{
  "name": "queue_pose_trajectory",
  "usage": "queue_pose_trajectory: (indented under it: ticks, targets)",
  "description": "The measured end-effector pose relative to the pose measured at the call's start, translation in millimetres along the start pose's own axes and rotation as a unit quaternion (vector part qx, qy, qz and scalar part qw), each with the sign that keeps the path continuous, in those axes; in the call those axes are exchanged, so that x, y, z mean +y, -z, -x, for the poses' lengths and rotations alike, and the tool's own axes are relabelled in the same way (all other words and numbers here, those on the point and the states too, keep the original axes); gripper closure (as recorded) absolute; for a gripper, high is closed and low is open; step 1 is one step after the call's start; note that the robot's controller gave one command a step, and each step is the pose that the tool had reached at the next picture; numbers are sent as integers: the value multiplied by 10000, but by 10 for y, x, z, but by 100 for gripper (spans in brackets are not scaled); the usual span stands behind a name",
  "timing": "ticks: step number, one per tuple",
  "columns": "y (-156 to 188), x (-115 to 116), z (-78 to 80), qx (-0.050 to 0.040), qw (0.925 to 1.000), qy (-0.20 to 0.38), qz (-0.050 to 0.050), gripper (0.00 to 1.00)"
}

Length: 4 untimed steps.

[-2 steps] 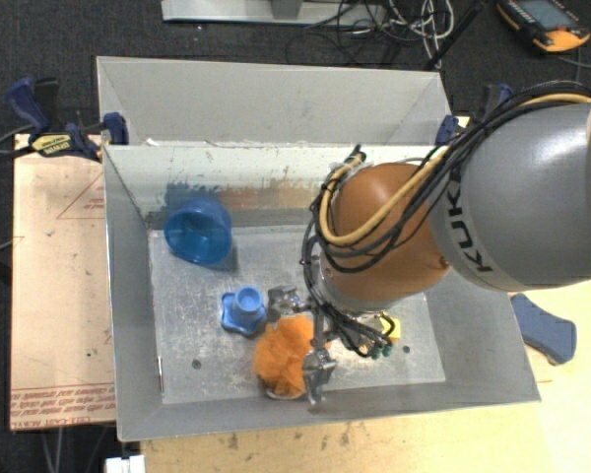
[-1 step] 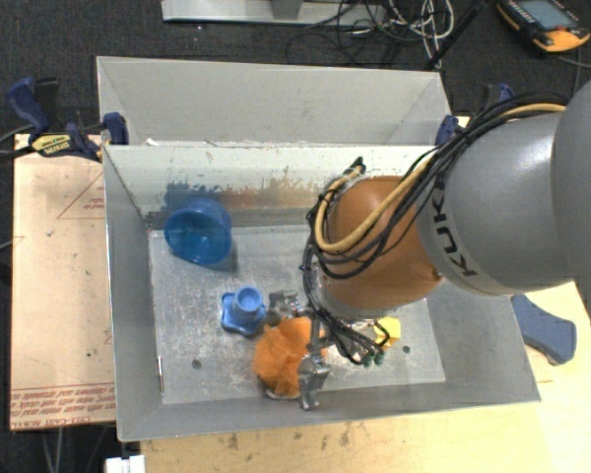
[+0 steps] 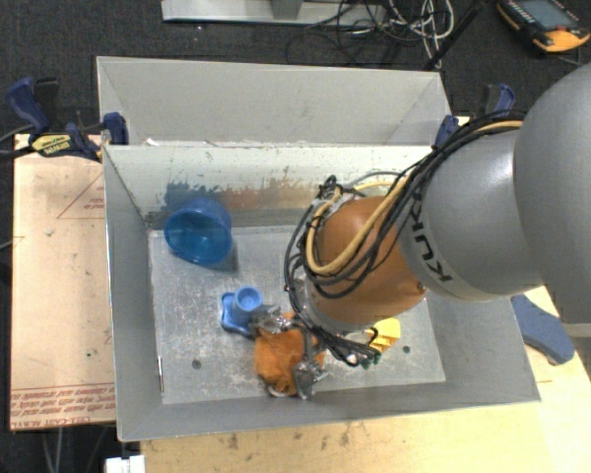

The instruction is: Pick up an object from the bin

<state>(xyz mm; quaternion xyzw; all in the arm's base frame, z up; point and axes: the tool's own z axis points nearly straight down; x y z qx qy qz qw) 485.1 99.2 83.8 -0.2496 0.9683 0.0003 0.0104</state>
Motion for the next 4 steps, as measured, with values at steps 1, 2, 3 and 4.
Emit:
queue_pose_trajectory:
  ticks: [1, 2, 3, 4]
  targets:
    - [-63, -3, 100, -207, 9997, -127, -17, 100]
    - [-52, -1, 84, -180, 9997, -148, -12, 100]
    - [42, 5, 66, -46, 9999, -153, 7, 100]
    - [159, 6, 46, 53, 9999, -153, 18, 100]
